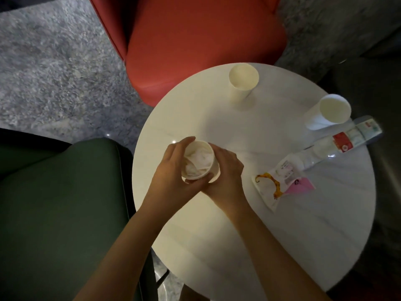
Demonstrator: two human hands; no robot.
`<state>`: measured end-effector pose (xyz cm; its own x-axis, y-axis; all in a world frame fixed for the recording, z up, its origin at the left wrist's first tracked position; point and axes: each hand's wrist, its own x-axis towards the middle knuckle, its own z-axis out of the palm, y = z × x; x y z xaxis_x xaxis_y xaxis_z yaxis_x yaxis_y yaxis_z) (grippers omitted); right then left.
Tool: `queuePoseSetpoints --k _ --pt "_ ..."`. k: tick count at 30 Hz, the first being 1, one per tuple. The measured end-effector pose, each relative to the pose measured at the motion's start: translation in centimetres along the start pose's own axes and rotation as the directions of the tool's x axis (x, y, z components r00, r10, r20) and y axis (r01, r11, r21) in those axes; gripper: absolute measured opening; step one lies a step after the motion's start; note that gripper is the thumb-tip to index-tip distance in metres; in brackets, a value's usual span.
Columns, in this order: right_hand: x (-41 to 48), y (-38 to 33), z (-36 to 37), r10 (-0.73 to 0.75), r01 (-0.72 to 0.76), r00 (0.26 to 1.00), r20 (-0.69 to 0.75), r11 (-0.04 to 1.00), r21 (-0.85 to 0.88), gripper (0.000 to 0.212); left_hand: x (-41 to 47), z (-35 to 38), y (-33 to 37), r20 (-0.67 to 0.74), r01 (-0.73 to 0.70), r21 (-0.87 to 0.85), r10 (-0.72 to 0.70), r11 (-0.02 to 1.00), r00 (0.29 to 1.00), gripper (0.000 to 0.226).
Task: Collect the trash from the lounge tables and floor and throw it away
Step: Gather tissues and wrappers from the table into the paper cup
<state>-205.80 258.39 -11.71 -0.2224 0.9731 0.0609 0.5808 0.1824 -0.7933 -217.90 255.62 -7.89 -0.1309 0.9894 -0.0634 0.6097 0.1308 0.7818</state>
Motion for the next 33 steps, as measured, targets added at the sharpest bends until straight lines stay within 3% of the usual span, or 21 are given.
queuePoseSetpoints --k 4,6,9,13,22,28,33 --pt "2.8 1.8 -0.7 0.035 -0.035 0.994 0.107 0.999 -0.004 0.090 3.2 -0.9 -0.4 -0.085 0.000 0.042 0.004 0.999 0.996 0.072" --pt "5.0 3.3 -1.1 0.149 -0.150 0.989 0.014 0.986 0.072 0.091 4.9 -1.3 -0.4 -0.116 0.016 0.036 -0.011 0.999 0.993 0.071" --pt "8.9 5.0 -1.4 0.344 -0.305 0.922 -0.179 0.928 0.213 0.093 7.4 -1.6 -0.2 -0.141 0.039 0.037 -0.033 0.999 0.989 0.069" --pt "14.2 6.9 -0.8 0.436 -0.376 0.858 -0.273 0.894 0.245 0.103 10.2 -1.5 0.5 -0.170 0.037 0.021 -0.033 0.999 0.985 0.069" --pt "18.2 8.4 0.5 0.378 -0.361 0.849 -0.368 0.925 0.117 0.086 13.5 -1.1 1.6 -0.188 0.024 -0.010 -0.026 1.000 0.982 0.065" --pt "14.4 6.0 -1.5 0.086 -0.129 0.929 -0.361 0.987 -0.097 0.073 14.0 -0.6 3.4 -0.202 -0.007 -0.134 -0.020 0.991 0.979 0.066" --pt "12.6 4.0 -3.2 -0.085 0.008 0.927 -0.365 0.978 -0.207 0.067 13.7 1.3 4.8 -0.065 -0.017 -0.132 0.009 0.991 0.998 0.071"
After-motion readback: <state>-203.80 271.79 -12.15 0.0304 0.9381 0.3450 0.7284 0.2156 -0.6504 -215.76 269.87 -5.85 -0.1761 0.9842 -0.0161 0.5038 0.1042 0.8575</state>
